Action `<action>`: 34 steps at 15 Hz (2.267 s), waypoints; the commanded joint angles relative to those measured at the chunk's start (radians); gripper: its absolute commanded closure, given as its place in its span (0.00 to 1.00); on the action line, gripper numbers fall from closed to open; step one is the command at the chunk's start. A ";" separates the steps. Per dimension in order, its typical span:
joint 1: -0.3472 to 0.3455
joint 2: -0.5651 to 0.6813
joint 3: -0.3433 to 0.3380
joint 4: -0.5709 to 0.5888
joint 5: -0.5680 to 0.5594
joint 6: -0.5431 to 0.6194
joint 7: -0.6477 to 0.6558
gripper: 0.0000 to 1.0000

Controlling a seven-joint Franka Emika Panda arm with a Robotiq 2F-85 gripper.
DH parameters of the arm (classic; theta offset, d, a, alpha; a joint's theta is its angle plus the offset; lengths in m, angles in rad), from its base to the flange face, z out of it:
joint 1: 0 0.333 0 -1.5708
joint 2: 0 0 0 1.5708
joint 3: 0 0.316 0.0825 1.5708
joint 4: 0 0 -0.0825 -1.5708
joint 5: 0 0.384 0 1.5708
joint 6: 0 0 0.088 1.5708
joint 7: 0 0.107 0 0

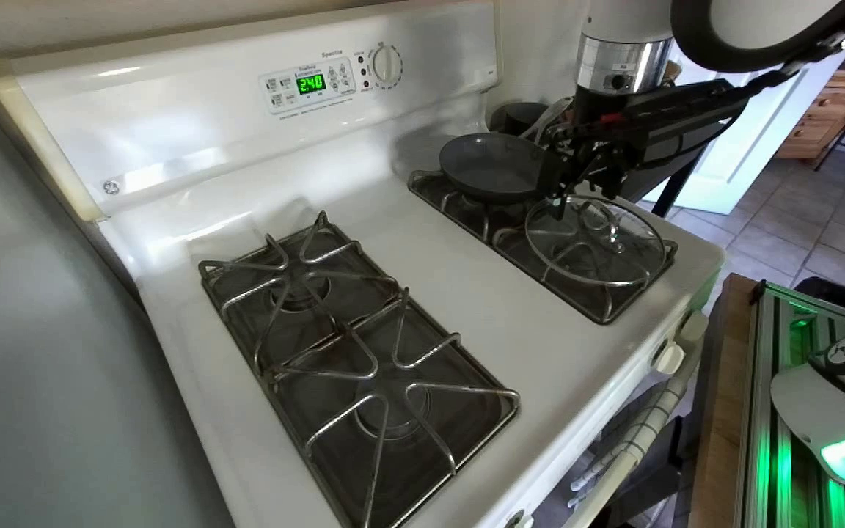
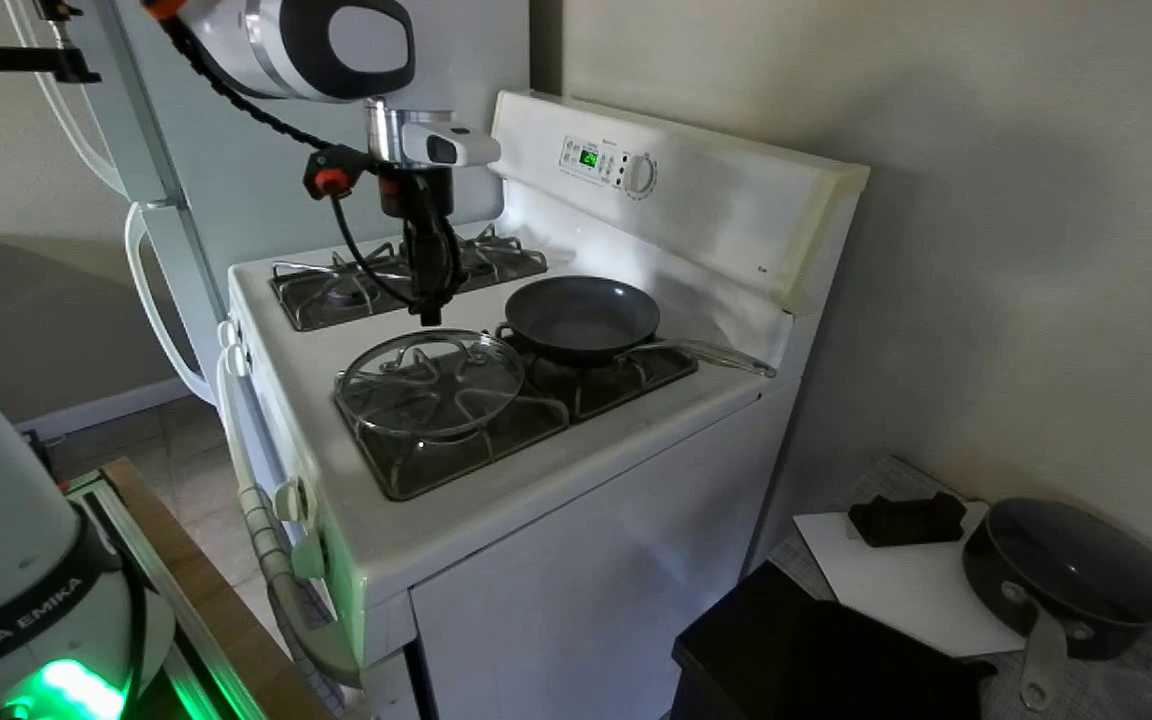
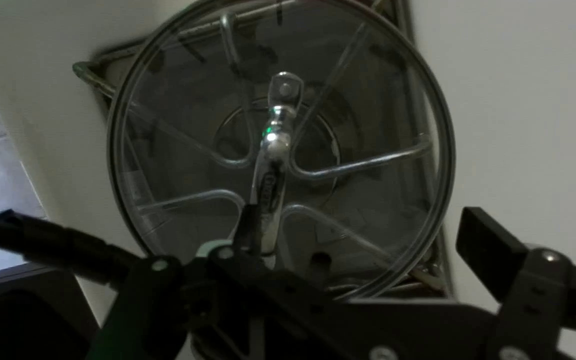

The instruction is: Put the glass lid on the pan

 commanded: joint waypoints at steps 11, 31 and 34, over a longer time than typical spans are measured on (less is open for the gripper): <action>-0.063 -0.062 -0.002 -0.115 -0.024 0.056 0.010 0.00; -0.103 -0.024 -0.009 -0.098 -0.042 0.058 0.017 0.43; -0.106 -0.024 -0.012 -0.096 -0.042 0.059 0.014 0.49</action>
